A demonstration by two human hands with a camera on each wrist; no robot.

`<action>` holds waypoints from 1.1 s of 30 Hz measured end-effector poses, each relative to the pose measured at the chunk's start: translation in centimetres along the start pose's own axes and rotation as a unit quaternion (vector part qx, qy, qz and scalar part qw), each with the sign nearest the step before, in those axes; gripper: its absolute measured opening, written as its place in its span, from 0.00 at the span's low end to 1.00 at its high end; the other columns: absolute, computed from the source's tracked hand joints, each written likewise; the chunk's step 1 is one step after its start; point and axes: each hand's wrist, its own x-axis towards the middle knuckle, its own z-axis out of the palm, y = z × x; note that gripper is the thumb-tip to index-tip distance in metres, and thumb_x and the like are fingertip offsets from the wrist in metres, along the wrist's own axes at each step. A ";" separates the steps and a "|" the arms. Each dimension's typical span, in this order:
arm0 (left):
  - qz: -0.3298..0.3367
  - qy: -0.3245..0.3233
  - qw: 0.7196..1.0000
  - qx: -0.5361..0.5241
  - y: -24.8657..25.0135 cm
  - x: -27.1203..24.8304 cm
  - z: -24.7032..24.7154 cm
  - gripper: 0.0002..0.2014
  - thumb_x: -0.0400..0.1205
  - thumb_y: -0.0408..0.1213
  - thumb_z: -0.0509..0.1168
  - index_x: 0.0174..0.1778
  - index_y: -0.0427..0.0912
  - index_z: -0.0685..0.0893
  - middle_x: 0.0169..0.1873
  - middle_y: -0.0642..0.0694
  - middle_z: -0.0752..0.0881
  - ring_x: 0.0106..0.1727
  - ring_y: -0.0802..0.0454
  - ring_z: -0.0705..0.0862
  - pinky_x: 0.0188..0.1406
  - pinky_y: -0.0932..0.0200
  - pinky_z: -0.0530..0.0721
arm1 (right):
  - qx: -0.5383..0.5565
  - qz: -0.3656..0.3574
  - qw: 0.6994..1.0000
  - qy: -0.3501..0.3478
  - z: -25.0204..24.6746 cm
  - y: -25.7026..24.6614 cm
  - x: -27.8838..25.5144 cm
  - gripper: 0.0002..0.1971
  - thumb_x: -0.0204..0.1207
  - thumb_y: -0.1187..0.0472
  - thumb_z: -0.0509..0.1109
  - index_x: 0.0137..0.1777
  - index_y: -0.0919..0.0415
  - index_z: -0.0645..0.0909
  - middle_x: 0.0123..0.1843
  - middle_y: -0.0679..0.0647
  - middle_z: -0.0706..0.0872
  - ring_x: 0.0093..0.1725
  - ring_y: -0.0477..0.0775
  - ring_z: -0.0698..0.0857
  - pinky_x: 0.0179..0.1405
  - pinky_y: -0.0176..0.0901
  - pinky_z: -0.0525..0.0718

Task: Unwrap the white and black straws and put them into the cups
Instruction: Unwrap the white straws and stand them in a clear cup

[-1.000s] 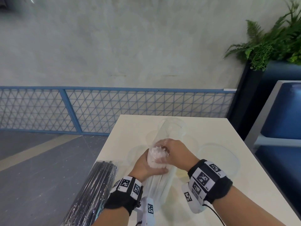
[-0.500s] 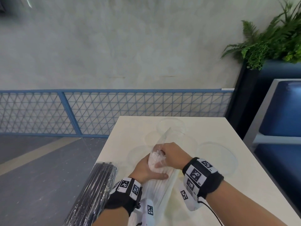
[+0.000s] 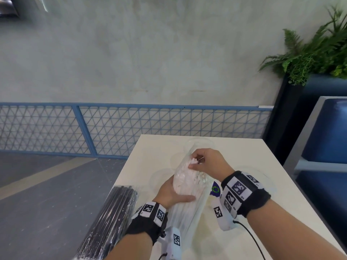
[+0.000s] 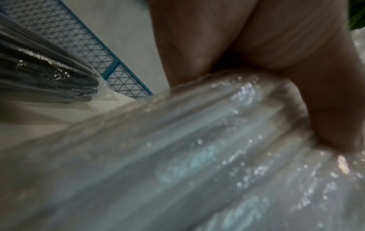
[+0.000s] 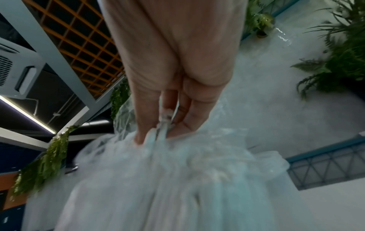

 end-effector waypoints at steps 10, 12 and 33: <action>-0.007 0.015 0.999 -0.048 -0.3 0.1 -0.3 0.32 0.60 0.31 0.84 0.59 0.47 0.81 0.51 0.51 0.89 0.52 0.59 0.87 0.43 0.66 0.84 | -0.022 0.013 1.000 -0.004 2.7 1.4 -1.2 0.19 0.63 0.58 0.81 0.31 0.58 0.69 0.27 0.46 0.71 0.26 0.43 0.69 0.27 0.31 0.68; -0.006 0.010 0.999 -0.042 -0.2 0.1 -0.5 0.33 0.60 0.33 0.84 0.60 0.49 0.80 0.53 0.52 0.88 0.55 0.58 0.86 0.47 0.66 0.83 | 0.007 0.031 0.999 0.018 2.3 1.4 -0.9 0.17 0.64 0.57 0.80 0.29 0.56 0.72 0.25 0.44 0.73 0.25 0.41 0.70 0.26 0.30 0.68; 0.000 0.019 0.999 -0.027 -0.1 0.7 -0.3 0.42 0.49 0.49 0.86 0.60 0.58 0.77 0.57 0.56 0.86 0.62 0.57 0.83 0.65 0.50 0.81 | 0.274 0.075 0.947 0.152 4.6 -0.3 -0.5 0.12 0.77 0.59 0.69 0.58 0.62 0.80 0.51 0.55 0.88 0.54 0.53 0.86 0.57 0.47 0.82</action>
